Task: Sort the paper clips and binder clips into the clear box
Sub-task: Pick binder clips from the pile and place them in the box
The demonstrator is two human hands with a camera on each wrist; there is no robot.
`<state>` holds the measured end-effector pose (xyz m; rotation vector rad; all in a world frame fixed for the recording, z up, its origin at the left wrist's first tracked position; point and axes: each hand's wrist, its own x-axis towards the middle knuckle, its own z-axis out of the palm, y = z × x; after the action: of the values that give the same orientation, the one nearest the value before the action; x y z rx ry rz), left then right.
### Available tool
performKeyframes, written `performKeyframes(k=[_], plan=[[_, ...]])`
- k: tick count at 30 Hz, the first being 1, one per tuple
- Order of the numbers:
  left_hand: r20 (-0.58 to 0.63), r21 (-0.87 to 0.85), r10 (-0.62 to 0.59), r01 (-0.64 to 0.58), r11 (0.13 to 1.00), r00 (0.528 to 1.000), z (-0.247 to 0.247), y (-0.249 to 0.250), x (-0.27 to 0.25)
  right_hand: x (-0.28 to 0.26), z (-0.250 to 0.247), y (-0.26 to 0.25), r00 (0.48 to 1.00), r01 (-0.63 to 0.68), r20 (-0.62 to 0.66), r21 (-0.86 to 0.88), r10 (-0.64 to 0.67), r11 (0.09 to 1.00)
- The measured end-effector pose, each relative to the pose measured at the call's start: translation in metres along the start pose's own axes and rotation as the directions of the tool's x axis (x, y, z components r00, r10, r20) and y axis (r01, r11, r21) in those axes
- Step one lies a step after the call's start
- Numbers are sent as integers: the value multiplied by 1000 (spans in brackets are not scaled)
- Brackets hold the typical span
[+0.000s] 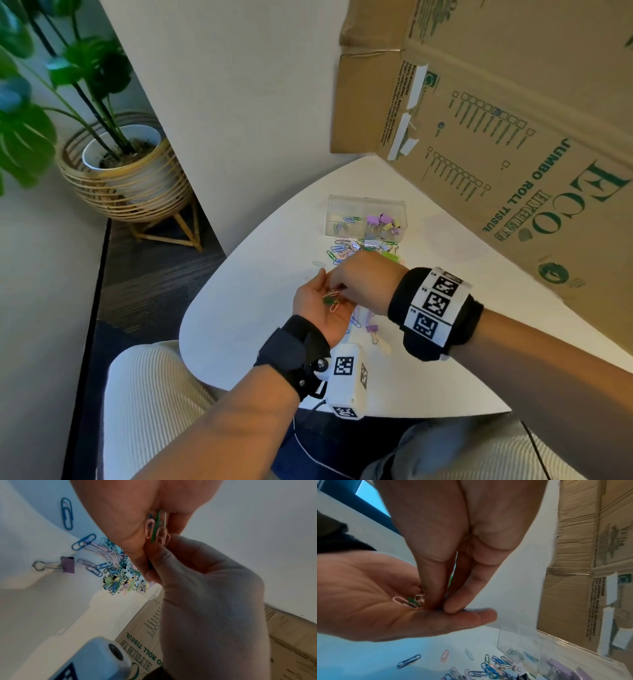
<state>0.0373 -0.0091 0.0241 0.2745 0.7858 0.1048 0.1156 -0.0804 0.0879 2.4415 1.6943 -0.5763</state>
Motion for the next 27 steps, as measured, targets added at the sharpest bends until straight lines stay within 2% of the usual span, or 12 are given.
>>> performKeyframes(k=[4,7,8,10,11,12,14,17,19,23,25,27], plan=[[42,-8,25,-24,1000,999,3,2,-4,-7,-7,3,994,-6,-104,72,14,997],[84,-9,43,-43,999,996,3,3,-5,-11,-7,9,975,-36,-195,322,103,946],[91,-6,57,-57,998,994,3,3,-5,-12,-8,12,965,-44,-209,460,156,887],[114,6,70,-71,997,991,1,5,-2,-15,-11,20,933,-33,-227,719,279,694],[126,9,64,-65,998,990,0,6,-1,-15,-14,26,902,-22,-248,792,353,611],[134,11,54,-56,998,990,-2,7,-1,-13,-15,35,856,-23,-273,828,439,560],[147,5,43,-44,999,988,-6,10,1,-3,-18,57,762,-65,-296,851,577,521],[152,-10,41,-39,999,988,-8,14,3,25,-17,85,698,-202,-278,808,660,554],[148,-12,40,-39,999,988,-8,15,5,46,-17,97,700,-289,-279,731,658,618],[139,-4,32,-32,999,990,-11,17,8,79,-23,104,686,-318,-325,671,651,670],[137,0,23,-23,1000,990,-13,16,9,90,-24,105,699,-335,-320,643,639,689],[137,14,15,-17,1000,990,-14,13,9,95,-21,105,745,-373,-259,603,615,705]])
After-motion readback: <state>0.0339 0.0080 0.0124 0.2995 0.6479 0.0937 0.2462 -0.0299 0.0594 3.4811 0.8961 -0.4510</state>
